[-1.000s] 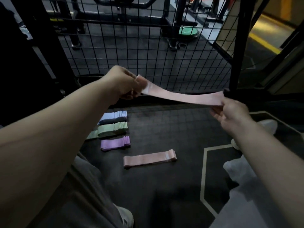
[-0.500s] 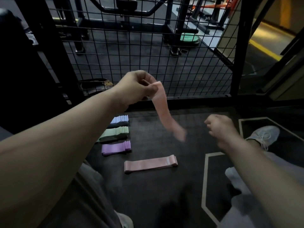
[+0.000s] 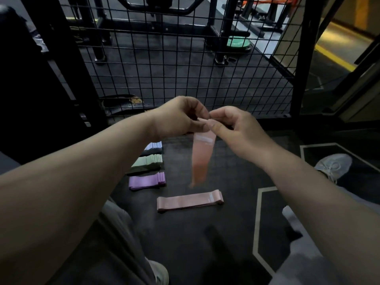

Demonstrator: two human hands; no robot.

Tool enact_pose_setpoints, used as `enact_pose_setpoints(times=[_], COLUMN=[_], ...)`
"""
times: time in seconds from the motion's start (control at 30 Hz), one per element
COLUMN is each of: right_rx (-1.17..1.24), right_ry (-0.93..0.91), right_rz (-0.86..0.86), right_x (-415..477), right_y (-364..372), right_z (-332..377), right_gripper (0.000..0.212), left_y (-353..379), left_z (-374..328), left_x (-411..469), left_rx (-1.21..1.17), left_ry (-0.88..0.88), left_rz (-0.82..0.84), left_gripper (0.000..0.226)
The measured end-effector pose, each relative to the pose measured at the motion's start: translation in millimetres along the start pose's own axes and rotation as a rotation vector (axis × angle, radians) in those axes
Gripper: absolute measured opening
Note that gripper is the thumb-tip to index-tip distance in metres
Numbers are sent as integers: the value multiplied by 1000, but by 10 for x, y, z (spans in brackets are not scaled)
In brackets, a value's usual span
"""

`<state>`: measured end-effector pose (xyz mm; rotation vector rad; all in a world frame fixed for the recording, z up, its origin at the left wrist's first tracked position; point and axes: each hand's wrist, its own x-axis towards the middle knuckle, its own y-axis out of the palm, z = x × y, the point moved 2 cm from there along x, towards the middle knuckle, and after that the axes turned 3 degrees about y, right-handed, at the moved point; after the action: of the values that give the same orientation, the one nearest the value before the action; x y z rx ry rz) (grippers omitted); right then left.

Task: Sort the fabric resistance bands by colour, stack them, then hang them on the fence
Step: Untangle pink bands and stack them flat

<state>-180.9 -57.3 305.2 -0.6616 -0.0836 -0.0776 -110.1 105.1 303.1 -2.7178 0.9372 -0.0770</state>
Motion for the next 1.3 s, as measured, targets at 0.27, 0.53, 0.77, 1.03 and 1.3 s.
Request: enact_pose_setpoints(times=[0.27, 0.53, 0.77, 1.03, 1.3], right_rx=[-65, -168, 245, 604, 701], right_ry=[-18, -34, 237, 581, 871], right_rz=[-75, 42, -36, -151, -181], right_x=[-12, 28, 118, 188, 268], right_y=[-67, -99, -14, 48, 414], right_z=[55, 131, -78, -764, -1635], right_gripper=[8, 25, 11, 20, 12], left_y=[88, 146, 122, 80, -299], left_z=[10, 52, 218, 691, 1188], left_x=[13, -26, -129, -250, -157], left_rx=[-142, 11, -46, 266, 369], left_ry=[6, 17, -152, -517, -787], left_rz=[111, 207, 242, 369, 105], left_gripper=[37, 15, 18, 10, 13])
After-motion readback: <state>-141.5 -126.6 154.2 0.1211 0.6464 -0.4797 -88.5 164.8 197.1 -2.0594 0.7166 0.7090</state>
